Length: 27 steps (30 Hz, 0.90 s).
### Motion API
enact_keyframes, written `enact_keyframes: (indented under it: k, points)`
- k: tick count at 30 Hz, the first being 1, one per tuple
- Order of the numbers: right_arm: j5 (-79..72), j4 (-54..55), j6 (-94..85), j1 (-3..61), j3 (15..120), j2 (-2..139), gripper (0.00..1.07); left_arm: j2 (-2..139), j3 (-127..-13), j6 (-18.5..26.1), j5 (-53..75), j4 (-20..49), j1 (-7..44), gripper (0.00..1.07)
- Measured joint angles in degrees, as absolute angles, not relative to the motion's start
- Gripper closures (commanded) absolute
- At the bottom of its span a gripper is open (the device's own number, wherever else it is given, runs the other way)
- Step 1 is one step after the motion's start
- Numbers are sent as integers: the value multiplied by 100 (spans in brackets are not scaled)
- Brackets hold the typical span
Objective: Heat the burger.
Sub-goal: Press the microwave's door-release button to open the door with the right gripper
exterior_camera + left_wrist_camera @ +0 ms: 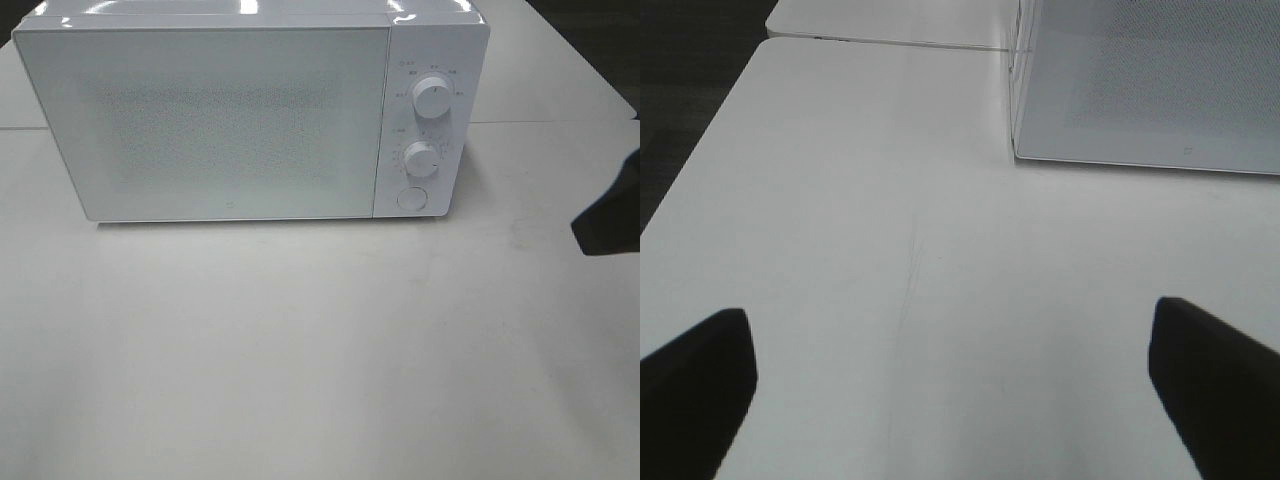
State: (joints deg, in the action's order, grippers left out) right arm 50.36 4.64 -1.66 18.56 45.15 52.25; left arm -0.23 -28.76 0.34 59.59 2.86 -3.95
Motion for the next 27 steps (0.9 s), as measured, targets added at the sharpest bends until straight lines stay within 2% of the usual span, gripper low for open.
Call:
enact_keyframes:
  k: [14,21,27]
  points:
    - [5151,470,40,1776,3375,3209,32,-23,-2876,0,5959,286,-395,7]
    - [5598,338,229,1180,3117,2011,32,-23,-2876,34,5959,286,-395,7]
    - [5707,304,258,1071,3088,1432,32,-23,-2876,0,5959,286,-395,7]
